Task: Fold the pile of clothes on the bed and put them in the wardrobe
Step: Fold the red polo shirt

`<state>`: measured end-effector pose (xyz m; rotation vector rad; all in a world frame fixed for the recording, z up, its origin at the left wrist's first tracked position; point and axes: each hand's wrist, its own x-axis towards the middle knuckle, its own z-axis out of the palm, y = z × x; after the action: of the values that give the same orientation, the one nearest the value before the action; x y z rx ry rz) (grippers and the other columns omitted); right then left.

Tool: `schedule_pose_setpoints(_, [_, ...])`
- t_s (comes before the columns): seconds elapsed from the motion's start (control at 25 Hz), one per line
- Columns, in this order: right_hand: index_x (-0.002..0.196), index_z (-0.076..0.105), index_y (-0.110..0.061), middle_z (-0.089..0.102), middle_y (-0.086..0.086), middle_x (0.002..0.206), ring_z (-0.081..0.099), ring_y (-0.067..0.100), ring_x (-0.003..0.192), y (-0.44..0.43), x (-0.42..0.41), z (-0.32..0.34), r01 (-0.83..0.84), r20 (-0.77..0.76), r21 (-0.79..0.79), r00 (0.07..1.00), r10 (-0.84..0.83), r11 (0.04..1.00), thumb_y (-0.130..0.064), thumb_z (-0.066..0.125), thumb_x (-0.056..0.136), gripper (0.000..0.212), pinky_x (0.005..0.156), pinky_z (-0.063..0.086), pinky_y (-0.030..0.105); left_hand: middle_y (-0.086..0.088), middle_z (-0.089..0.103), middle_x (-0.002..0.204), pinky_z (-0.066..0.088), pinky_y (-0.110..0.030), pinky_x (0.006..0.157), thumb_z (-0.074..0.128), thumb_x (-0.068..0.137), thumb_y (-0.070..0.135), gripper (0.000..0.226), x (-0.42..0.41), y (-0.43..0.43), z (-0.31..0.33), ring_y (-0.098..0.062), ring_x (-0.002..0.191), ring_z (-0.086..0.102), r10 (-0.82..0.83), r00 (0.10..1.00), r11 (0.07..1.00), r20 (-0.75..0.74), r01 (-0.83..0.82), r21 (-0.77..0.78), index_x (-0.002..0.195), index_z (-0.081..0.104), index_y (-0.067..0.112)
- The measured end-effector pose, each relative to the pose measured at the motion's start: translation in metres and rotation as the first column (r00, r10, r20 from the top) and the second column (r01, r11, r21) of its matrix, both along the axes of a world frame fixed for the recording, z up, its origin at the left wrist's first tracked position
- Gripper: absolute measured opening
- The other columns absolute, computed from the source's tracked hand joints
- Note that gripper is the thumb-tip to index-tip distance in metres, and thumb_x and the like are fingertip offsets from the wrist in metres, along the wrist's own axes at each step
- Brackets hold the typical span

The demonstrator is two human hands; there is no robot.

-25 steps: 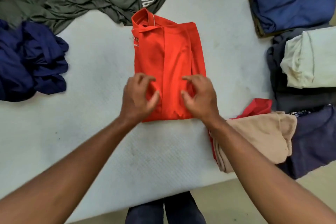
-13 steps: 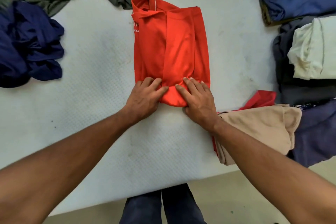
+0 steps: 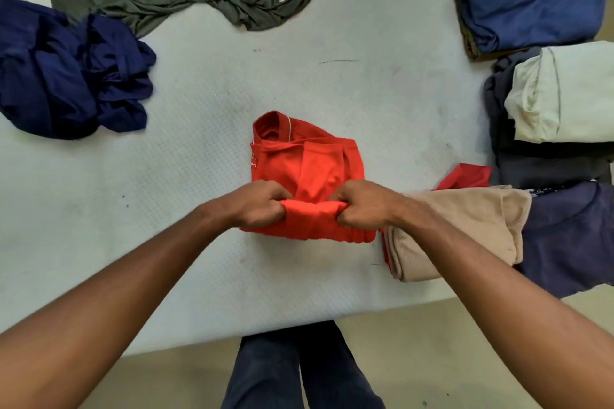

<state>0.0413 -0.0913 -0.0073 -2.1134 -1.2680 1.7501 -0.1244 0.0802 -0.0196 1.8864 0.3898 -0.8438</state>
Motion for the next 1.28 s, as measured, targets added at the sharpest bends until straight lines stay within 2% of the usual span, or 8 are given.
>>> schedule_pose_setpoints(0.16, [0.072,0.066,-0.017,0.058,-0.007,0.064,0.05,0.007,0.061,0.033,0.033,-0.011,0.242,0.141,0.198,0.952,-0.272,0.95,-0.027,0.051,0.059,0.022,0.056,0.037,0.028,0.004,0.063,0.078,0.04,-0.027,0.065,0.058,0.072,0.015,0.006,0.026,0.03,-0.021,-0.011,0.076,0.056,0.365,0.928,0.928,0.071,-0.369,0.059,0.073,0.064,0.015])
schedule_pose_setpoints(0.28, [0.086,0.074,-0.026,0.067,-0.012,0.077,0.063,0.01,0.078,0.063,0.06,-0.019,0.424,0.192,0.318,0.847,-0.496,0.848,-0.017,0.055,0.071,0.026,0.068,0.047,0.024,0.003,0.072,0.095,0.051,-0.03,0.078,0.057,0.067,0.025,0.028,0.062,0.057,-0.025,-0.016,0.092,0.065,0.529,0.806,0.804,0.265,-0.576,0.147,0.091,0.072,0.024])
schedule_pose_setpoints(0.36, [0.1,0.076,-0.027,0.072,-0.01,0.094,0.066,0.013,0.094,0.072,0.07,-0.028,0.487,0.22,0.372,0.781,-0.585,0.79,-0.011,0.055,0.076,0.035,0.08,0.052,0.027,0.0,0.072,0.102,0.052,-0.033,0.084,0.053,0.069,0.028,0.038,0.077,0.07,-0.026,-0.019,0.096,0.064,0.481,0.792,0.774,0.376,-0.585,0.242,0.102,0.072,0.025])
schedule_pose_setpoints(0.52, [0.141,0.058,-0.024,0.056,0.003,0.146,0.051,0.025,0.134,0.057,0.061,-0.052,0.274,0.457,0.353,0.784,-0.42,0.895,-0.029,0.061,0.089,0.052,0.109,0.039,0.042,-0.008,0.056,0.138,0.042,-0.049,0.104,0.058,0.085,0.028,0.051,0.069,0.07,-0.041,-0.029,0.132,0.046,0.285,0.888,0.733,0.36,-0.444,0.516,0.136,0.057,0.021])
schedule_pose_setpoints(0.64, [0.137,0.062,-0.02,0.052,0.007,0.151,0.046,0.026,0.14,0.045,0.029,-0.062,0.142,0.544,0.607,0.644,-0.539,0.782,-0.032,0.06,0.094,0.045,0.109,0.036,0.043,-0.012,0.042,0.154,0.033,-0.05,0.108,0.056,0.091,0.033,0.053,0.045,0.035,-0.05,-0.031,0.147,0.032,0.051,0.8,0.599,0.598,-0.503,0.623,0.141,0.053,0.015])
schedule_pose_setpoints(0.76, [0.14,0.06,-0.016,0.045,0.01,0.158,0.037,0.027,0.148,0.033,-0.019,-0.072,0.061,0.543,0.668,0.642,-0.542,0.742,-0.031,0.054,0.099,0.044,0.118,0.032,0.046,-0.013,0.03,0.162,0.027,-0.051,0.118,0.056,0.095,0.033,0.061,0.026,-0.012,-0.066,-0.029,0.152,0.023,-0.188,0.75,0.617,0.634,-0.412,0.67,0.151,0.044,0.012])
schedule_pose_setpoints(0.96, [0.16,0.031,-0.031,0.016,0.004,0.171,0.01,0.027,0.158,0.028,-0.033,-0.109,0.151,0.67,0.412,0.618,-0.411,0.899,-0.057,0.031,0.102,0.063,0.125,0.008,0.057,-0.012,0.007,0.168,0.006,-0.053,0.124,0.039,0.097,0.057,0.073,0.017,-0.018,-0.108,-0.033,0.155,0.002,-0.033,0.902,0.607,0.43,-0.324,0.726,0.16,0.02,0.027])
schedule_pose_setpoints(1.28, [0.159,0.032,-0.032,0.02,0.003,0.17,0.013,0.025,0.158,0.036,-0.023,-0.121,0.179,0.672,0.387,0.617,-0.409,0.905,-0.061,0.026,0.099,0.067,0.125,0.004,0.058,-0.012,0.005,0.168,0.006,-0.057,0.123,0.042,0.092,0.06,0.079,0.029,-0.01,-0.105,-0.031,0.155,0.0,0.058,0.896,0.659,0.439,-0.365,0.657,0.16,0.019,0.027])
